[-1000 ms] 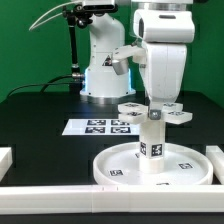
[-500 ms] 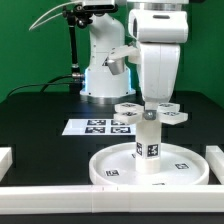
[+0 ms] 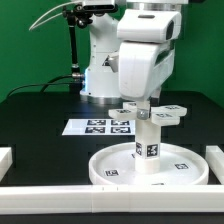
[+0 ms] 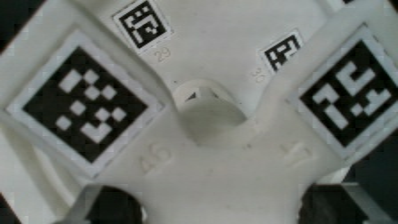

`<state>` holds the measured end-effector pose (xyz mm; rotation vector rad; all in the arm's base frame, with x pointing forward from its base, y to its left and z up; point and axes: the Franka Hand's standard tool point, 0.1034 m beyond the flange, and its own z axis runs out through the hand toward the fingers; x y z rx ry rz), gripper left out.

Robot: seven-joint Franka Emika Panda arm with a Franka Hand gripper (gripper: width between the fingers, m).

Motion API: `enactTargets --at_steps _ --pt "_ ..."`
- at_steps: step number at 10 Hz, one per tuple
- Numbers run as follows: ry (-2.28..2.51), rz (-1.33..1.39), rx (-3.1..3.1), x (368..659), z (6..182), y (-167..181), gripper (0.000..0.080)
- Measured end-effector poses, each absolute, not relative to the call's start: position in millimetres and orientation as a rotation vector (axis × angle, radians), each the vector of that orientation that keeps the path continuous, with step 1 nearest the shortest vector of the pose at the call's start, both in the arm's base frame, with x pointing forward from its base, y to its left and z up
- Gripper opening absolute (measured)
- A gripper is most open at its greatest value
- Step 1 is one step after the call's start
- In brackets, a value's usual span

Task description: Assemble round table

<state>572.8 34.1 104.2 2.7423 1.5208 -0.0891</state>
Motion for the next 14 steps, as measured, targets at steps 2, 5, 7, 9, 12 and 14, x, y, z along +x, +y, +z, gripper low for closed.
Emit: enactTargets --at_steps 2,5,7,9,12,14 --pt "1.256 -0.094 2.869 571.6 104.1 33.0 0.0439" --pt "0.923 -0.093 3.002 571.5 103.5 30.6 0.0439" --pt "0.718 -0.09 3.056 571.6 103.7 31.4 0.0439" --pt "0.495 -0.088 3.1 571.8 103.9 32.2 0.0439" --pt "0.125 -0.08 3.167 572.2 103.2 30.4 0.0439" --pt "-0.135 -0.074 3.207 572.6 102.5 28.7 0.0439"
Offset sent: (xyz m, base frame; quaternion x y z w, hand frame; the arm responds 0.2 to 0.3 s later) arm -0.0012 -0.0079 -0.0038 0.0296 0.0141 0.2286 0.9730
